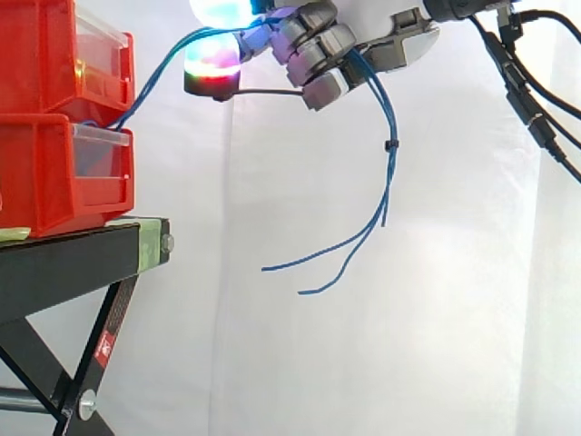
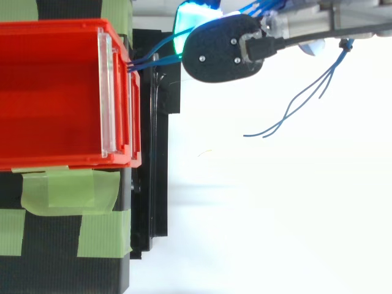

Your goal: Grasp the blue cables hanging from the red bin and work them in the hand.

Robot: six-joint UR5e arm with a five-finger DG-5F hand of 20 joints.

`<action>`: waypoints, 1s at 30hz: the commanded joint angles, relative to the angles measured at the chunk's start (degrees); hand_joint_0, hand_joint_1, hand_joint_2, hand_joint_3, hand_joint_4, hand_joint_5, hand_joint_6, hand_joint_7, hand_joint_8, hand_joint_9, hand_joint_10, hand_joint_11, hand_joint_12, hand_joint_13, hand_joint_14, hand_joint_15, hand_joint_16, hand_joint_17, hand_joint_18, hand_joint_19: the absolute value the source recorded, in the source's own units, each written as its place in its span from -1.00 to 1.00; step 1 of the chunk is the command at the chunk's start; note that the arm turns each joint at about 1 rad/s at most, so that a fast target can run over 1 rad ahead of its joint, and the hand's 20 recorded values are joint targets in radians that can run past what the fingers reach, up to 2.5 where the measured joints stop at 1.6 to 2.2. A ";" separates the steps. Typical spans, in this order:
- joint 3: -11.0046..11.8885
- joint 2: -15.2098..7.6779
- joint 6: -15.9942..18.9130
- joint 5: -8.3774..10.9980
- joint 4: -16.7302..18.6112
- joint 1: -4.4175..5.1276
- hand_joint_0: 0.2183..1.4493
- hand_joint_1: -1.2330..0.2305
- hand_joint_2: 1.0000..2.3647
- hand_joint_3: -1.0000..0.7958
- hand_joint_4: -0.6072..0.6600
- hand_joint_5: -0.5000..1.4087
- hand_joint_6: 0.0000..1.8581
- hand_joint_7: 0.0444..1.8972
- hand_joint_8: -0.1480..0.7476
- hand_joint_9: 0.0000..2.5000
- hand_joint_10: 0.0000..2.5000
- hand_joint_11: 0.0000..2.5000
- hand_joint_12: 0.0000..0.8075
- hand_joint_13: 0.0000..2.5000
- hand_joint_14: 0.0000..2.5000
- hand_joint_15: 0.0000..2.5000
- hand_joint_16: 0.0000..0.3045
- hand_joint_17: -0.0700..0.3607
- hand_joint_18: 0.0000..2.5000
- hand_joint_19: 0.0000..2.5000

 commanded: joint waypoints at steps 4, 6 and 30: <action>0.06 0.51 -0.03 0.09 0.09 -0.11 0.18 -0.14 -0.97 -0.19 0.36 -0.15 -0.89 0.34 0.47 -0.37 1.00 1.00 0.29 -0.33 1.00 0.51 -0.61 -0.05 -0.04 0.10; 0.06 0.68 -0.03 0.09 0.09 -0.11 0.19 -0.14 -0.97 -0.05 0.37 -0.13 -0.93 0.34 0.47 -0.37 1.00 1.00 0.29 -0.33 1.00 0.51 -0.61 -0.05 -0.04 0.10; 0.06 0.68 -0.29 -0.96 -3.43 -0.20 0.01 -0.14 -0.05 0.23 0.52 -0.22 -0.99 0.12 0.47 -0.37 1.00 1.00 0.29 -0.33 1.00 0.51 -0.61 -0.05 -0.04 0.10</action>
